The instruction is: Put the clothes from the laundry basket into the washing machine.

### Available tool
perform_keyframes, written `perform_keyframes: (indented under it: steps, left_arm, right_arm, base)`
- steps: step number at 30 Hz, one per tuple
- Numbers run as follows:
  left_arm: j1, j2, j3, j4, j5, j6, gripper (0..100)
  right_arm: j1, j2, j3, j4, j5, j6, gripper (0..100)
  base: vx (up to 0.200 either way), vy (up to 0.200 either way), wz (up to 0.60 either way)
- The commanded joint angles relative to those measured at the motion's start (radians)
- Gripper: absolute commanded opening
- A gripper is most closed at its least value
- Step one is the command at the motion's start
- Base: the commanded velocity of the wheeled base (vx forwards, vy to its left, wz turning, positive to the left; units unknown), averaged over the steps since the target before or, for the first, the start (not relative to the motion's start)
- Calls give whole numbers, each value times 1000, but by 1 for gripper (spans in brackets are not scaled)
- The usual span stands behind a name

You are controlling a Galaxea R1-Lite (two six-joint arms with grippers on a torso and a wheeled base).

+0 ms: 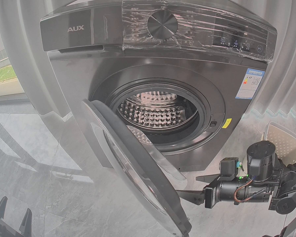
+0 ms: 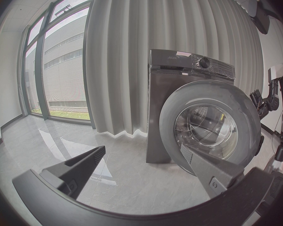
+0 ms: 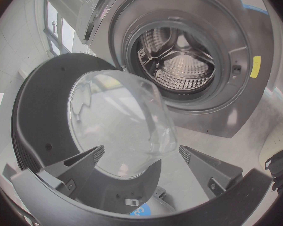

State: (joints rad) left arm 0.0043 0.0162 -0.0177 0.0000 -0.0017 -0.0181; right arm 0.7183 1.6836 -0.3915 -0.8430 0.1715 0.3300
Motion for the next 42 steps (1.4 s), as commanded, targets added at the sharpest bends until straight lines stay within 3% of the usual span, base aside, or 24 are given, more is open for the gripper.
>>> perform_keyframes:
  steps: [1,4,8,11,15,24,30,38,42]
  left_arm:
    - [0,-13,18,0,0,0,100]
    - [0,-13,18,0,0,0,100]
    - [0,-13,18,0,0,0,100]
    - [0,-13,18,0,0,0,100]
    - [0,-13,18,-2,0,0,100]
    - [0,-13,18,-2,-1,0,100]
    - [0,-13,18,0,-1,0,100]
    - [0,-13,18,0,-1,0,100]
    - [0,-13,18,-2,-1,-2,100]
  right_arm:
    - [86,44,29,-62,8,4,100]
    - [132,45,72,-168,17,4,100]
    - [121,57,89,-263,34,12,100]
    - [89,110,69,-274,13,20,100]
    - [32,196,48,-303,-58,17,100]
    - [-42,261,14,-392,-66,23,100]
    - [-28,265,20,-393,-61,23,100]
    - [55,261,20,-396,-58,24,100]
    - [90,268,19,-444,-53,24,100]
  base:
    - [0,0,0]
    - [0,0,0]
    - [0,0,0]
    - [0,0,0]
    - [0,0,0]
    - [0,0,0]
    - [0,0,0]
    - [0,0,0]
    - [-200,0,0]
